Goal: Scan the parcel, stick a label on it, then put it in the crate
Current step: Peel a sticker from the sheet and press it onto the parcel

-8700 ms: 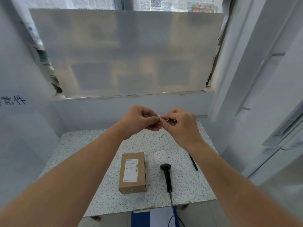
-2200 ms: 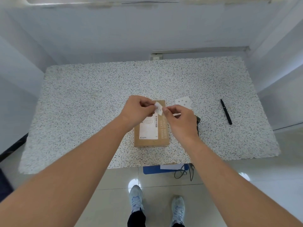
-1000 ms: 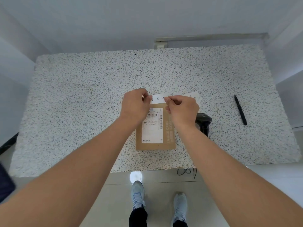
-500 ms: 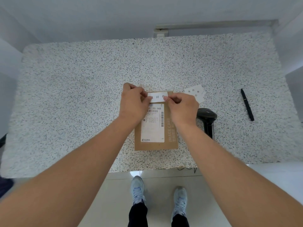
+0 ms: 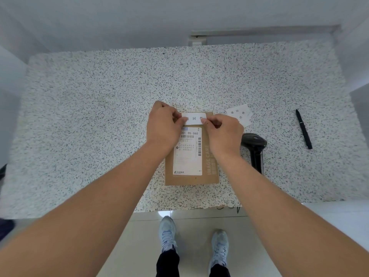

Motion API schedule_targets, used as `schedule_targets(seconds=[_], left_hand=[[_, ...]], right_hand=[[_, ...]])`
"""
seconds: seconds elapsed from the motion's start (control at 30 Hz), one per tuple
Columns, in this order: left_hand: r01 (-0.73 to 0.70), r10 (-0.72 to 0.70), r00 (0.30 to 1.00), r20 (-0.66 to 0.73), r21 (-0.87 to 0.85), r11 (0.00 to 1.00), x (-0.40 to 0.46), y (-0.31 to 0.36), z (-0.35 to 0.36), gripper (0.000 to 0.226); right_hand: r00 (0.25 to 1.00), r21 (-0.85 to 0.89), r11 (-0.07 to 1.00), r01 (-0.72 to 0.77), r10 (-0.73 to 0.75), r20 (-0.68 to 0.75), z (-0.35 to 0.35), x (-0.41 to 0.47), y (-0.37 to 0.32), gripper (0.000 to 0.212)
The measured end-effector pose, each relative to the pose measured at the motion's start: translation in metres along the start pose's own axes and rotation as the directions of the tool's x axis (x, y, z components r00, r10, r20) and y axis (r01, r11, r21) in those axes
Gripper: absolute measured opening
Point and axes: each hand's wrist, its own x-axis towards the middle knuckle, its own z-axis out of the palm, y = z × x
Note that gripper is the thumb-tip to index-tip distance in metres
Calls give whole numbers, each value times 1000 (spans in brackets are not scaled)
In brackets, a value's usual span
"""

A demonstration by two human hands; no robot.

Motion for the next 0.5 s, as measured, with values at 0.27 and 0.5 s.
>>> schedule_targets(seconds=[0.27,0.5], left_hand=[[-27,27,999,-24,11,1000,-2,-1,1,11],[8,-8,999,-39,1,1000,-2,0,2,11]], right_hand=[[998,-105,992,69,-68,14,3,-5,0,13],[997,-127,991,45,-52,-56,8,-4,2,13]])
